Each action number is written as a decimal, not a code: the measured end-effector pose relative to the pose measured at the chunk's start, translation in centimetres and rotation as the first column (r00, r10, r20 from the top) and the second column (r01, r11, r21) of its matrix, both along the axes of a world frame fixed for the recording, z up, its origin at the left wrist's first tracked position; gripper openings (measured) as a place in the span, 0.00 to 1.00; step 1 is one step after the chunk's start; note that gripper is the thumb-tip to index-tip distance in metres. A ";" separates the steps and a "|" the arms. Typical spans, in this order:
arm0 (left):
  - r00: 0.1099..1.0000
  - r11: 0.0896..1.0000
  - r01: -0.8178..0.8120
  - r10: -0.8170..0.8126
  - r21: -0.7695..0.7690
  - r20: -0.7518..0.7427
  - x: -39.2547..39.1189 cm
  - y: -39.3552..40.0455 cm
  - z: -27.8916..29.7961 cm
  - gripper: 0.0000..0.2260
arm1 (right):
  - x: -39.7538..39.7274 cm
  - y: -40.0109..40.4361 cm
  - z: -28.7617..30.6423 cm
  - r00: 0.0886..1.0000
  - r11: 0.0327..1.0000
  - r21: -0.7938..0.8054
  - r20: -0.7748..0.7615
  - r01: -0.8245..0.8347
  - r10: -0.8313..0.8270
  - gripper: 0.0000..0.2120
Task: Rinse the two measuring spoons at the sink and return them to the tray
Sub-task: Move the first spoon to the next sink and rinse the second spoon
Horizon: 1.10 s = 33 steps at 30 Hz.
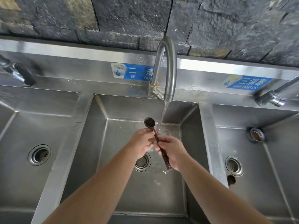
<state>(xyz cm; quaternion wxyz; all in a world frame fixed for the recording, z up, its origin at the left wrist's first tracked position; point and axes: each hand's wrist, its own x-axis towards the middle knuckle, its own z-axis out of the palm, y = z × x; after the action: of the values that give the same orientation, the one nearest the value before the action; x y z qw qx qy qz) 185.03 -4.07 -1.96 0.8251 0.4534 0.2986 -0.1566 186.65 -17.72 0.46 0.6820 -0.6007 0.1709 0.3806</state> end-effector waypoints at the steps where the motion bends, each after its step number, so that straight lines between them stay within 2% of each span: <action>1: 0.999 1.000 0.013 -0.013 -0.002 -0.038 -0.5 -0.5 -0.4 0.07 | -0.9 -0.5 -0.2 1.000 0.999 -0.035 -0.003 0.000 0.000 0.10; 6: 0.984 0.999 0.033 -0.033 -0.002 -0.175 -2.4 -2.5 -1.7 0.06 | -3.8 -2.4 -1.3 0.999 0.981 -0.190 -0.003 -0.034 0.035 0.08; 9: 0.976 0.995 0.043 -0.023 0.086 -0.217 -2.5 -3.0 -2.1 0.06 | -4.4 -2.7 -1.1 0.994 0.989 -0.147 -0.095 0.033 -0.048 0.08; 14: 0.987 0.994 -0.109 0.111 0.027 -0.118 -1.2 -2.6 -1.7 0.05 | -4.7 -2.4 0.0 0.969 0.992 0.072 -0.233 0.103 -0.084 0.12; 18: 0.984 0.982 -0.177 0.174 -0.067 -0.045 0.6 -2.3 -1.4 0.03 | -4.5 -2.2 0.4 0.969 0.986 0.116 -0.232 0.116 -0.087 0.12; 22: 0.977 0.969 -0.215 0.214 -0.122 -0.020 1.8 -2.5 -0.6 0.05 | -3.0 -1.4 0.5 0.961 0.983 0.112 -0.253 0.148 -0.116 0.10; 26: 0.982 0.983 -0.184 0.184 -0.004 -0.043 2.2 -1.9 0.7 0.09 | -1.0 0.2 0.6 0.972 0.990 0.077 -0.215 0.118 -0.099 0.10; 30: 0.999 0.987 -0.005 0.012 0.159 -0.043 1.8 -1.2 1.6 0.12 | 1.0 1.8 0.5 0.990 0.995 0.066 -0.121 0.078 -0.070 0.10; 33: 0.998 0.988 -0.059 0.062 0.145 -0.021 2.0 -1.0 2.3 0.09 | 3.1 2.9 0.5 0.994 0.993 0.086 -0.083 0.074 -0.067 0.10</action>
<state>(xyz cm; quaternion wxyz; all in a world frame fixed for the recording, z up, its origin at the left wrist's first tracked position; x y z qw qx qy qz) 187.01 -5.03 0.32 0.7908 0.5004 0.3332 -0.1152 189.78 -14.80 0.97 0.7139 -0.5474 0.2022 0.3872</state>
